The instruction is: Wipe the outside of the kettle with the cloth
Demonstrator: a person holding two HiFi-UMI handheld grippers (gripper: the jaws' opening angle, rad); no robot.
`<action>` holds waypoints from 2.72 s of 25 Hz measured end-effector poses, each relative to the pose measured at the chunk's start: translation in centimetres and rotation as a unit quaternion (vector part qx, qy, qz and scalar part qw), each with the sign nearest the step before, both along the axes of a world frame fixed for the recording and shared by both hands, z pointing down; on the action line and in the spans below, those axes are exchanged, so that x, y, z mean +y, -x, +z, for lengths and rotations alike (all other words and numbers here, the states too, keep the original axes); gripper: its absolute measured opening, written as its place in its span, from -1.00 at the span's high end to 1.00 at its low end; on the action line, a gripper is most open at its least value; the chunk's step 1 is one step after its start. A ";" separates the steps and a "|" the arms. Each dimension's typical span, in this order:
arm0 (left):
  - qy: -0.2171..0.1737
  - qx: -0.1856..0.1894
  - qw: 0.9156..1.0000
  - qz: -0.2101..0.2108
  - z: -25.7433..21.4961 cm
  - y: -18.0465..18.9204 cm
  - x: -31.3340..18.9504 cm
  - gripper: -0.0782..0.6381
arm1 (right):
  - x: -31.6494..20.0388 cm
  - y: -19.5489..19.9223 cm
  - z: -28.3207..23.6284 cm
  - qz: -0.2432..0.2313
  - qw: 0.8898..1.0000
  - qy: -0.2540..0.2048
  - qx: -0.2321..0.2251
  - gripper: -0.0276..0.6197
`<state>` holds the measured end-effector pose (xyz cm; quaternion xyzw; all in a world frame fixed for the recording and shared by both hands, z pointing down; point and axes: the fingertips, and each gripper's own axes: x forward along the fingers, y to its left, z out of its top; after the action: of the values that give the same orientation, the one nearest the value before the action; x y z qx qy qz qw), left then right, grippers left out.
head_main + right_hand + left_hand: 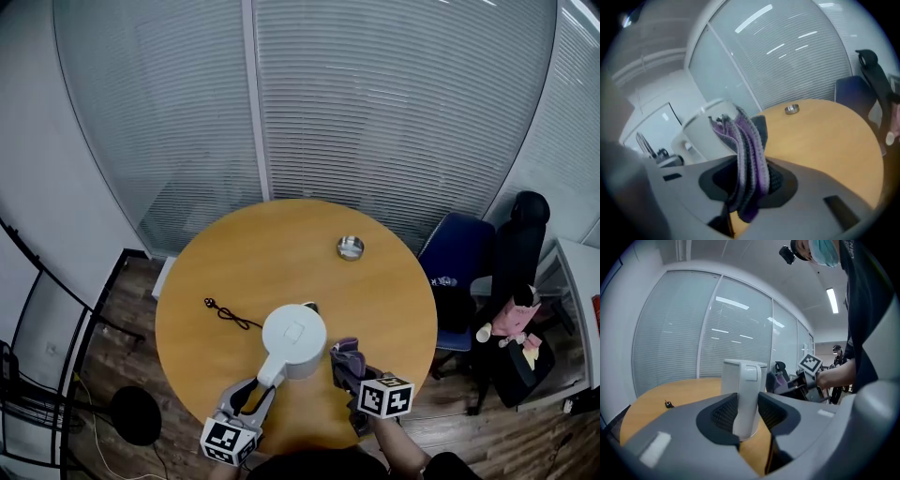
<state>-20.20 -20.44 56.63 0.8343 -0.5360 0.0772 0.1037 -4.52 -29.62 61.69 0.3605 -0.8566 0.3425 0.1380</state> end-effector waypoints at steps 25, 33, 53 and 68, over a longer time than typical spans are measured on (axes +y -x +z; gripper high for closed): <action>0.004 0.009 0.999 -0.038 0.3 0.0 -0.1 0.37 | -4.1 2.1 10.8 0.046 0.975 0.208 -0.057 0.58; 0.006 0.011 0.999 -0.046 0.6 0.0 0.1 0.37 | -3.3 2.1 14.1 0.047 0.973 0.227 -0.010 0.58; 0.007 0.010 0.999 0.038 0.4 1.1 1.7 0.41 | 2.5 0.1 0.5 0.133 0.987 0.049 -0.074 0.58; 0.003 0.015 0.999 0.044 0.2 2.1 3.4 0.71 | 7.6 -1.7 -4.8 0.125 0.991 -0.033 -0.044 0.58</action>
<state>-22.26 -17.08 56.88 0.8576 -0.4973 0.0709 0.1106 -2.85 -22.00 56.90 0.4540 -0.8208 0.3438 0.0438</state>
